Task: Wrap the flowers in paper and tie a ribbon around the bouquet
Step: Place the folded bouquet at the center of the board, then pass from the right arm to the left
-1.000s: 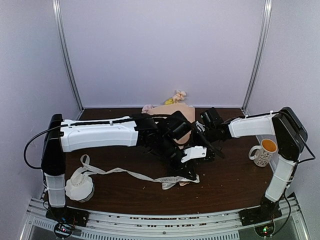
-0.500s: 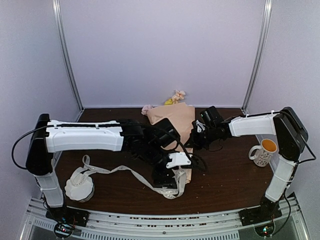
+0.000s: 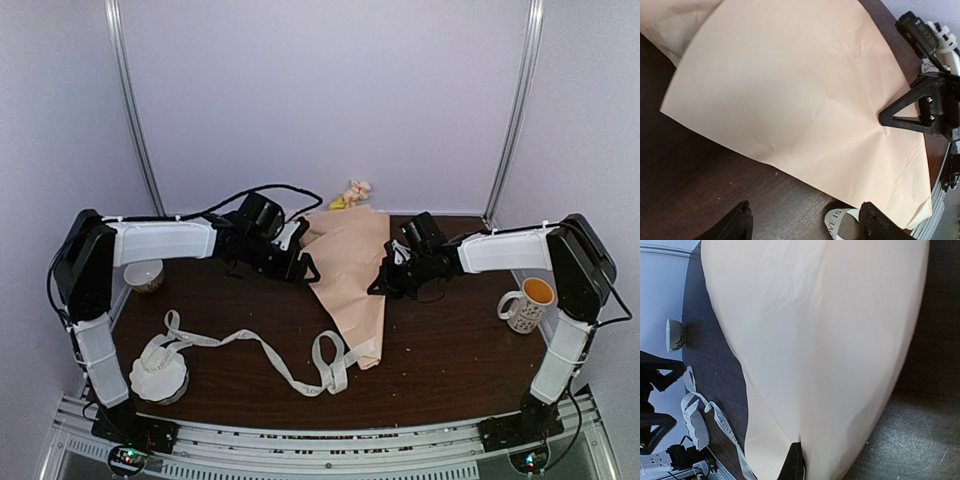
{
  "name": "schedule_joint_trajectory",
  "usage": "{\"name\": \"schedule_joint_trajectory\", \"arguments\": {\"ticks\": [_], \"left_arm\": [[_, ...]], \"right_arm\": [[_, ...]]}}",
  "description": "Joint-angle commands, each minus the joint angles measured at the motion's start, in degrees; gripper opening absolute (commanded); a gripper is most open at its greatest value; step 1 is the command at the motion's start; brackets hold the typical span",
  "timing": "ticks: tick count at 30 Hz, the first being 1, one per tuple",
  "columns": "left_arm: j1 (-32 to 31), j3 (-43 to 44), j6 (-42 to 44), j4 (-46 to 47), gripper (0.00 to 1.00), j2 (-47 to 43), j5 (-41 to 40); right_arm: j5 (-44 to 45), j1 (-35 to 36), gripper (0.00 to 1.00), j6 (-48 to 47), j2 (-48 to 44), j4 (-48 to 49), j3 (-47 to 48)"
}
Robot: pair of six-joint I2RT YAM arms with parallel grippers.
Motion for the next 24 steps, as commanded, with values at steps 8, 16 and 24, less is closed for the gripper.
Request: {"name": "schedule_joint_trajectory", "arguments": {"ticks": [8, 16, 24], "left_arm": [[3.0, -6.0, -23.1, 18.6, 0.77, 8.5, 12.1], [2.9, -7.4, -31.7, 31.2, 0.77, 14.2, 16.9], [1.6, -8.0, -35.9, 35.1, 0.71, 18.5, 17.5]], "right_arm": [[1.3, 0.4, 0.00, 1.1, -0.6, 4.2, 0.3], [0.8, 0.5, 0.00, 2.2, 0.3, 5.7, -0.2], [0.8, 0.6, 0.00, 2.9, 0.7, 6.5, 0.3]]}}
